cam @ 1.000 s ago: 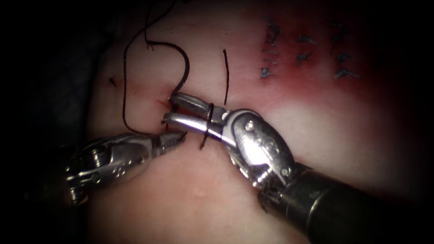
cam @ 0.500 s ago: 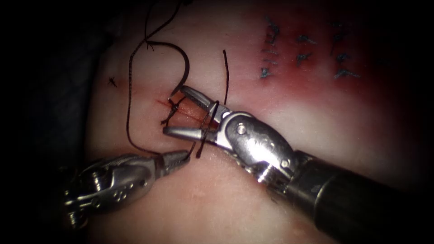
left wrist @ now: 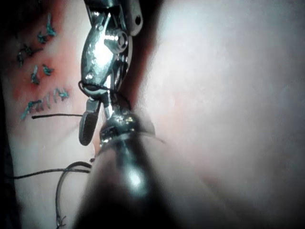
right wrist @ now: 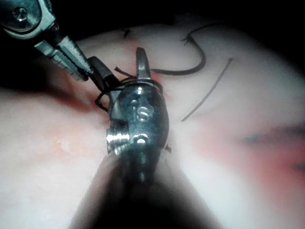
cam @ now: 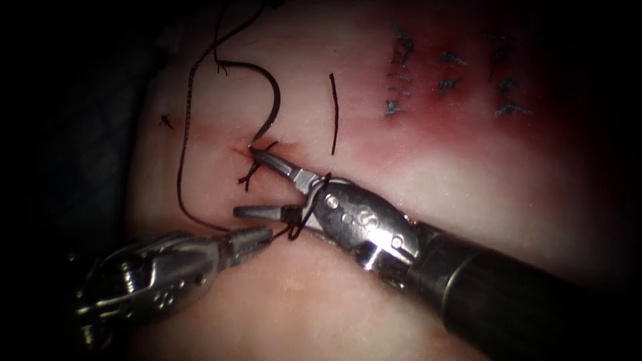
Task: Wound Closure
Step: With the left grasper, wrap the suture twice around the right tool.
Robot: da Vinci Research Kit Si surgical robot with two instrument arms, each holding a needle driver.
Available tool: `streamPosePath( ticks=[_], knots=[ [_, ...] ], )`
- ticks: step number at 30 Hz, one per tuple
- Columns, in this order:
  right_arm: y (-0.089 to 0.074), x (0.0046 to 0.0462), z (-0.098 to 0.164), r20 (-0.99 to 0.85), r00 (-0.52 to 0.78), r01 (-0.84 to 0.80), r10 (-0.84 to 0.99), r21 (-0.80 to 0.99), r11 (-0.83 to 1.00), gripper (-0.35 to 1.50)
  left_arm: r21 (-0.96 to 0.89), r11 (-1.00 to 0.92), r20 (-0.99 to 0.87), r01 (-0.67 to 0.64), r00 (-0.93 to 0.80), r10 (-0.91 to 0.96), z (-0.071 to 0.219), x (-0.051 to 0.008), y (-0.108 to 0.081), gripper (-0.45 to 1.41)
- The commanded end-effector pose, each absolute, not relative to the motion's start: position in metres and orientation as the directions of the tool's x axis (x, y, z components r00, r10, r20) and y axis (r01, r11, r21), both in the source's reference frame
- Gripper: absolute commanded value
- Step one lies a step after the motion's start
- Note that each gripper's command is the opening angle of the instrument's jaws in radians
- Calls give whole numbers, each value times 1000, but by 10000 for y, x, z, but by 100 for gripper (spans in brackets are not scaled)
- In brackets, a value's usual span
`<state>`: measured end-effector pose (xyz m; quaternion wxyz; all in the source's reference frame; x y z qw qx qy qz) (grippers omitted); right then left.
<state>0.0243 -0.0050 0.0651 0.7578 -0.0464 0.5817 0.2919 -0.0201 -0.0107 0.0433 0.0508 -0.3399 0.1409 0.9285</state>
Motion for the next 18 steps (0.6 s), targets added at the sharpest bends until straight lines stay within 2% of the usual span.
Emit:
streamPosePath(
  ticks=[1,7,11,18],
  knots=[
    [-51,245,659,-905,173,-484,389,266,834,56,241,-951,-634,-192,-773,-5,436,-202,-100,-35],
    [-59,245,664,-879,268,-431,395,257,865,52,280,-939,-610,-199,-792,-14,431,-188,-85,-35],
    [-66,254,669,-865,312,-339,393,285,896,46,295,-938,-601,-182,-799,-34,428,-189,-74,-35],
    [-77,266,679,-865,326,-237,381,315,919,37,301,-941,-589,-153,-806,-57,423,-191,-52,-35]
  ],
)
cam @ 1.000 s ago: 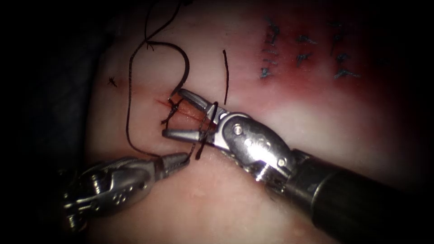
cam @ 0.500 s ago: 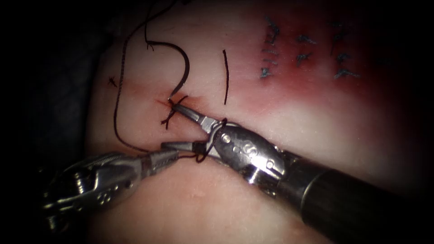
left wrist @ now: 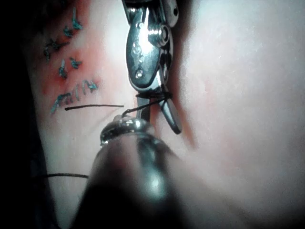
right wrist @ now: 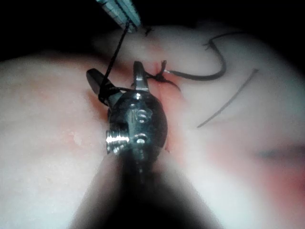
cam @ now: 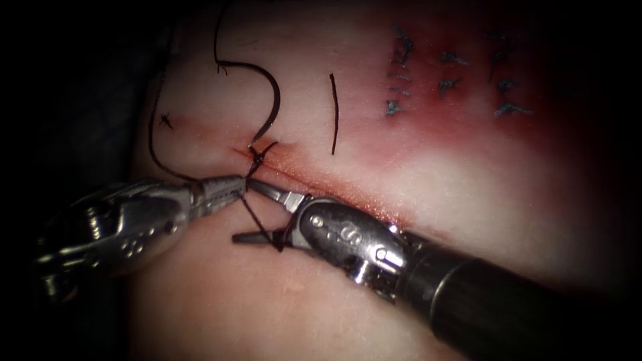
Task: Wound Closure
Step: With the left grasper, wrap the suture twice around the right tool.
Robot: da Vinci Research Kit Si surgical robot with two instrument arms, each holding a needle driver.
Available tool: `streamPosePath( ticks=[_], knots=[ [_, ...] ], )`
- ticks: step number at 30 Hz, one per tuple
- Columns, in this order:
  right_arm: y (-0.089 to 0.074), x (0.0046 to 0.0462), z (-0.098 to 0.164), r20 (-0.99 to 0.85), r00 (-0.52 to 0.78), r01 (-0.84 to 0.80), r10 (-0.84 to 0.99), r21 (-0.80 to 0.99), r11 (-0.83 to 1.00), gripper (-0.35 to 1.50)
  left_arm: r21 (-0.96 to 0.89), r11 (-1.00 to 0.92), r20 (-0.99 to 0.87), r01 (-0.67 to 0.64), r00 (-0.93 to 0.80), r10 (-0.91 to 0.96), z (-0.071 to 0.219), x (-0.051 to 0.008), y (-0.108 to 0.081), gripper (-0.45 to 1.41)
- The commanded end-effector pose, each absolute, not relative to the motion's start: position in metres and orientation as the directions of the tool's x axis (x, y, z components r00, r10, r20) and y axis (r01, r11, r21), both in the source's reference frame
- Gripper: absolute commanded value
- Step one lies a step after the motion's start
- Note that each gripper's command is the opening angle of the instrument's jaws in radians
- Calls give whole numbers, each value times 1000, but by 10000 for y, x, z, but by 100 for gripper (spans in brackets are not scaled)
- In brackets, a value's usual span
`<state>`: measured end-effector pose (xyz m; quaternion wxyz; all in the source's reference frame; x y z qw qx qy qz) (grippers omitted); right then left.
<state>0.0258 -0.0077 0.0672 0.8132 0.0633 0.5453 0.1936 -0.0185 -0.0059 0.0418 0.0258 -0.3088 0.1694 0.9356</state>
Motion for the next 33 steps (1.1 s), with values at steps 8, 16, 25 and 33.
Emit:
streamPosePath(
  ticks=[8,16,25,33],
  knots=[
    [-93,279,672,-893,221,-9,392,401,916,37,261,-964,-590,-57,-800,-112,444,-214,-19,-35],
    [-91,270,665,-898,47,26,438,440,898,36,229,-973,-593,22,-790,-157,490,-209,-13,-35],
    [-79,245,659,-865,-146,6,479,484,875,32,188,-982,-623,18,-770,-134,518,-200,-27,-35],
    [-61,210,664,-814,-307,-83,493,539,838,26,170,-985,-667,6,-735,-119,515,-207,-35,-35]
  ],
)
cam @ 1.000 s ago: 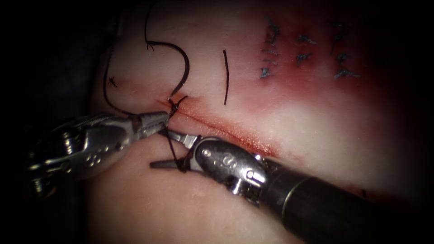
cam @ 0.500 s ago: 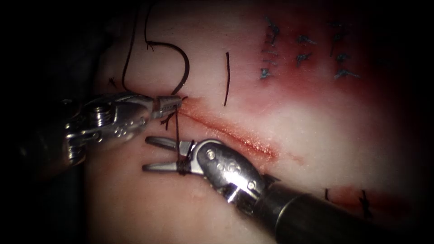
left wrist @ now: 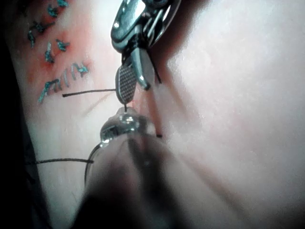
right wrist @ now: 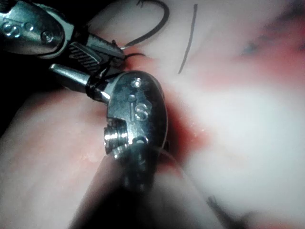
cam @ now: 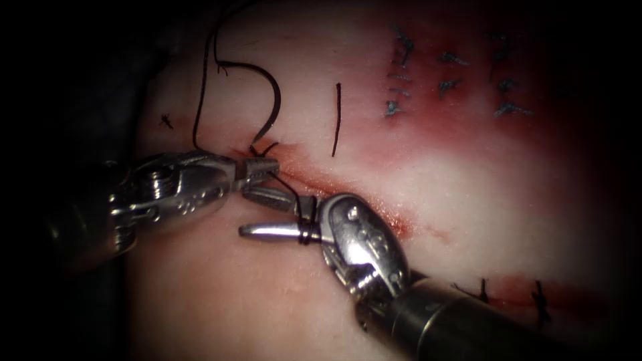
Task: Wound Closure
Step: With the left grasper, wrap the suture twice around the right tool, then grab the suture tail.
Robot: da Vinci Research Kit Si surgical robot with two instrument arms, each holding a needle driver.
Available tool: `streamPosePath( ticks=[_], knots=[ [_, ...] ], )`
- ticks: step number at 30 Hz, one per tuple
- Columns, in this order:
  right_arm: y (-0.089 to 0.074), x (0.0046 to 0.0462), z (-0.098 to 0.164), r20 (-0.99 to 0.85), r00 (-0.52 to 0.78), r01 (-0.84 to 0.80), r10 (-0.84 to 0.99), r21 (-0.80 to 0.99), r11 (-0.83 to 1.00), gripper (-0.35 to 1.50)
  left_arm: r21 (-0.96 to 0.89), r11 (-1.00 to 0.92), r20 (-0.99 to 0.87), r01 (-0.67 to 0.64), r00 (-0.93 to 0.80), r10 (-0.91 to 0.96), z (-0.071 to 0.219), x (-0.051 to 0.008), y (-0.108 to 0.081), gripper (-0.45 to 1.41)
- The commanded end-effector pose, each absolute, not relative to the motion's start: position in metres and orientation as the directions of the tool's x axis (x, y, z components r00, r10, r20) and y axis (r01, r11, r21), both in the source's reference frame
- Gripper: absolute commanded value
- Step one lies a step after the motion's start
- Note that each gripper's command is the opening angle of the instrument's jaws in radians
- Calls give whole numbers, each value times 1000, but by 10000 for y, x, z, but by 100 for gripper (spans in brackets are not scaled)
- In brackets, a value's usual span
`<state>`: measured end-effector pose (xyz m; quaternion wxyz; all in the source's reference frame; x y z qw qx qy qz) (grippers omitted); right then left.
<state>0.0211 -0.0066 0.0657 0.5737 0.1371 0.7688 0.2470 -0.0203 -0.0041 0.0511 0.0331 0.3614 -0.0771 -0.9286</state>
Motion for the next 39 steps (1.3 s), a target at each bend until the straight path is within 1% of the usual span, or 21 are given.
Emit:
streamPosePath(
  ticks=[1,7,9,14,18,21,22,23,24,25,27,29,30,31,35,37,38,39],
  knots=[
    [-53,202,666,-809,-327,-116,489,548,828,26,166,-986,-676,3,-727,-117,515,-208,-36,-35],
    [-36,190,669,-791,-383,-212,478,579,788,27,149,-989,-689,-17,-719,-92,517,-208,-44,-35],
    [-31,188,669,-779,-401,-260,483,602,755,31,143,-989,-691,-29,-719,-79,519,-209,-49,-35],
    [-23,185,668,-756,-430,-369,494,647,668,31,130,-989,-696,-69,-717,-41,525,-213,-59,-35],
    [-22,181,666,-781,-382,-504,495,624,597,44,128,-986,-695,-105,-719,-13,529,-216,-62,-34],
    [-22,177,664,-785,-337,-565,519,610,555,57,122,-984,-692,-129,-722,9,529,-221,-62,-25],
    [-22,175,663,-782,-335,-578,525,611,541,61,120,-983,-693,-137,-721,16,530,-223,-62,-18],
    [-21,173,662,-785,-329,-591,524,604,534,63,116,-983,-693,-143,-721,23,530,-224,-61,-13],
    [-21,170,660,-787,-319,-603,528,598,529,66,112,-983,-693,-148,-720,29,530,-225,-61,-4],
    [-21,167,659,-788,-316,-608,528,595,525,66,109,-982,-692,-155,-721,37,531,-226,-59,-3],
    [-21,162,657,-790,-312,-608,528,593,528,66,104,-980,-685,-168,-727,52,533,-227,-58,-3],
    [-23,158,654,-791,-308,-611,528,590,528,66,96,-977,-672,-192,-736,79,536,-225,-55,-7],
    [-23,156,653,-792,-306,-611,527,589,530,66,94,-975,-667,-199,-740,87,537,-223,-53,-5],
    [-26,154,651,-793,-306,-611,527,588,530,68,91,-972,-653,-218,-750,107,541,-220,-50,-8],
    [-29,155,649,-791,-304,-608,531,590,531,71,85,-965,-637,-247,-759,138,547,-216,-48,-5],
    [-31,155,648,-790,-307,-604,530,592,533,73,96,-963,-623,-251,-770,138,552,-214,-47,-8],
    [-32,156,647,-791,-306,-604,530,591,534,73,97,-962,-619,-256,-772,143,554,-213,-48,-17],
    [-33,156,646,-787,-308,-602,534,596,531,73,101,-961,-615,-257,-775,143,555,-212,-49,-35]
  ],
)
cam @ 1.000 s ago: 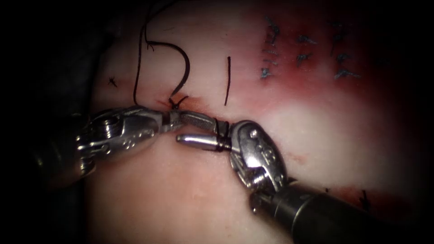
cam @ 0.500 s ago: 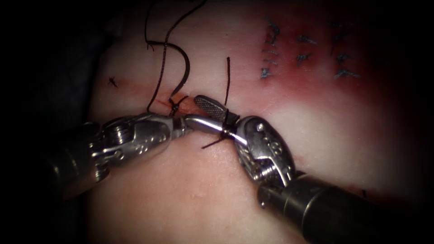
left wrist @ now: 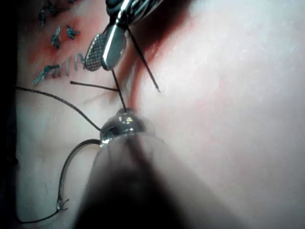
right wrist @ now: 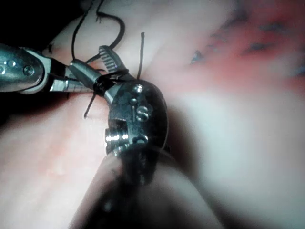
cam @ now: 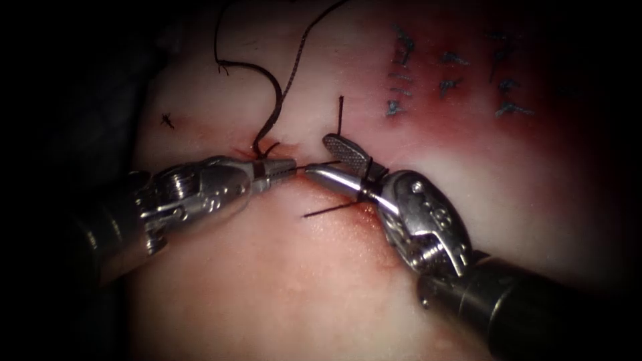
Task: Wound Closure
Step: Grab the suture tail.
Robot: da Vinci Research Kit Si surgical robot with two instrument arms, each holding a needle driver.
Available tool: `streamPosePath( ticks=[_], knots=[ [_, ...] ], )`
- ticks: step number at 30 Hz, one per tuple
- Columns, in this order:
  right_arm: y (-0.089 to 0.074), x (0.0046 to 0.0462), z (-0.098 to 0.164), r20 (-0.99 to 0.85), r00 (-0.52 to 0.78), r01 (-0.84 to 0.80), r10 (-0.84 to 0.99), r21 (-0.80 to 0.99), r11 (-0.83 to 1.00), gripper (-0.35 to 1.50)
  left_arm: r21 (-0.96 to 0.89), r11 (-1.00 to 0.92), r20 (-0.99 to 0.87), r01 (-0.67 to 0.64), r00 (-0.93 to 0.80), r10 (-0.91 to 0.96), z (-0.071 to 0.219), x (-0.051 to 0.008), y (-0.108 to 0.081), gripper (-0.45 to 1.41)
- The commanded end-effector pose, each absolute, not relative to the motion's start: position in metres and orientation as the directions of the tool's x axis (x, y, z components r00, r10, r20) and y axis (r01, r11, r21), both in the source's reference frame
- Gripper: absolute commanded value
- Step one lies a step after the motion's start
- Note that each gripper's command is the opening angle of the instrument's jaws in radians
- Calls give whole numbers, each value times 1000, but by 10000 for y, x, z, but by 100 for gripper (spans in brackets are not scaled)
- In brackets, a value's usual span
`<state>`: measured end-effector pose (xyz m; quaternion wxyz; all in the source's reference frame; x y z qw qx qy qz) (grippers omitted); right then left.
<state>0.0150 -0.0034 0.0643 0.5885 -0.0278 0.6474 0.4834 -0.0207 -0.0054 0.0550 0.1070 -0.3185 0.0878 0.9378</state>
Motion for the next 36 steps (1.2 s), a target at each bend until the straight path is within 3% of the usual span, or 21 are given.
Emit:
streamPosePath(
  ticks=[1,14,36],
  knots=[
    [-34,156,646,-787,-308,-602,534,596,531,73,108,-960,-607,-258,-782,142,557,-211,-50,-35],
    [-34,157,647,-783,-273,-616,558,588,524,78,96,-974,-603,-204,-791,106,557,-207,-55,-35],
    [-8,153,671,-757,-210,-747,619,533,399,78,84,-972,-616,-219,-778,122,539,-244,-58,-35]
  ],
)
